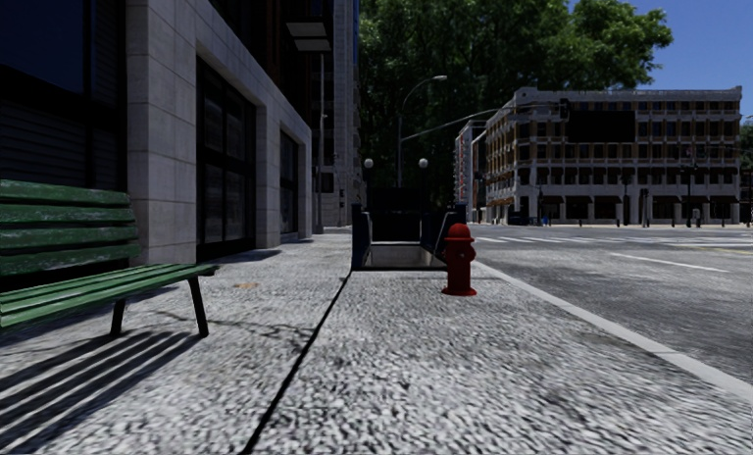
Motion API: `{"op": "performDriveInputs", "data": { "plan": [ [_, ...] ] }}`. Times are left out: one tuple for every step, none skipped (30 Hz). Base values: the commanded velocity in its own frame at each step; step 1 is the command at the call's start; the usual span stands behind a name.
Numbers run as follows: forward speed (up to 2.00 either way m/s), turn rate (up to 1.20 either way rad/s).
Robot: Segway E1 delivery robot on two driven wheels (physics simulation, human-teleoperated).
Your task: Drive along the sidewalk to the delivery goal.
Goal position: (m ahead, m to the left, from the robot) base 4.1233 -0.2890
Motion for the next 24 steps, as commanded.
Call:
{"op": "performDriveInputs", "data": {
  "plan": [
    [1.69, 0.24],
    [1.61, 0.21],
    [1.61, 0.21],
    [1.55, 0.17],
    [1.48, 0.1],
    [1.45, 0.09],
    [1.44, 0.09],
    [1.39, 0.09],
    [1.39, 0.09],
    [1.36, 0.09],
    [1.32, 0.09],
    [1.3, 0.09],
    [1.28, 0.11],
    [1.27, 0.18],
    [1.26, 0.2],
    [1.26, 0.2],
    [1.26, 0.2],
    [1.26, 0.2],
    [1.26, 0.22],
    [1.26, 0.27],
    [1.26, 0.29],
    [1.26, 0.32],
    [1.26, 0.34],
    [1.26, 0.35]
  ]
}}
